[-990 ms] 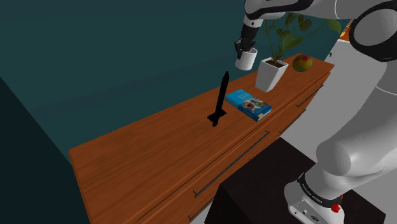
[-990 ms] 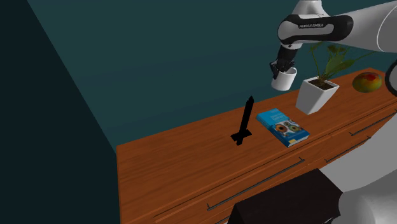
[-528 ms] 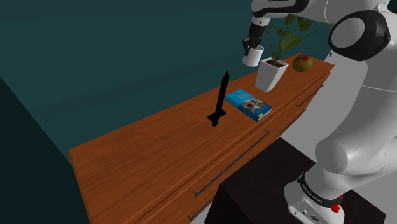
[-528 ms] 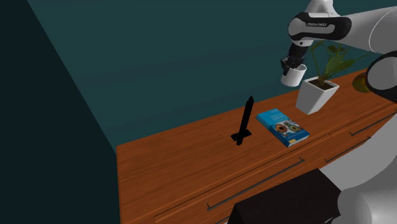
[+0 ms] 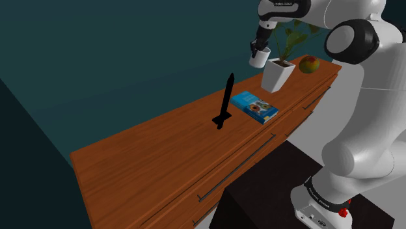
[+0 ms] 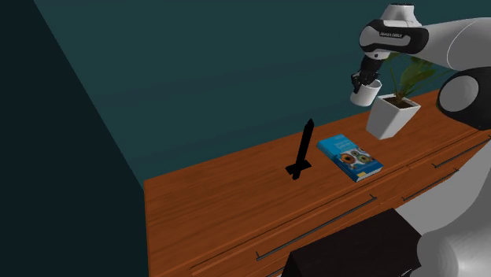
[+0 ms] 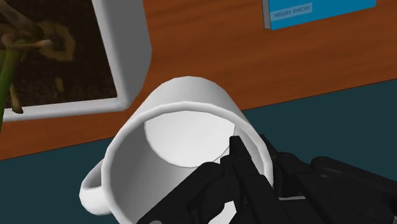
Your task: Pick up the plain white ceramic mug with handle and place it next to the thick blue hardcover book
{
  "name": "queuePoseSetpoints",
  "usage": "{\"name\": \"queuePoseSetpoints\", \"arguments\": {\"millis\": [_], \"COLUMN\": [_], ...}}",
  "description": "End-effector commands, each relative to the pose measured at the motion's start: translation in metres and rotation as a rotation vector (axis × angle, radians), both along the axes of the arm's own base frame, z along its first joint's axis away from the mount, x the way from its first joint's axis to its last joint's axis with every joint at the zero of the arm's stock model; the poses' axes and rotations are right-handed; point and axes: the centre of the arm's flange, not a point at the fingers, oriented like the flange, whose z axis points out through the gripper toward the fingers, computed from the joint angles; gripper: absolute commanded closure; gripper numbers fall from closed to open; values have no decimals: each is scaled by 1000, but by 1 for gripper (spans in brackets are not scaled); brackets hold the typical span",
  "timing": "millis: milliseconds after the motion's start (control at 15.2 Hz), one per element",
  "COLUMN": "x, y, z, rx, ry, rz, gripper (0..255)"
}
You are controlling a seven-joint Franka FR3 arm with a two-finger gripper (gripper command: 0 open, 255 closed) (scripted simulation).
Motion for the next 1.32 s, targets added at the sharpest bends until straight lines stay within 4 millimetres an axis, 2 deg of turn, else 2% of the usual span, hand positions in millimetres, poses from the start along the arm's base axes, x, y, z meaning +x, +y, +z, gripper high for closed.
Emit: {"name": "queuePoseSetpoints", "arguments": {"millis": [0, 1254], "x": [-3, -3], "y": [-7, -7], "z": [-14, -114], "rx": [-1, -1], "ry": [9, 9], "rz": [-9, -9], "gripper": [255, 255]}}
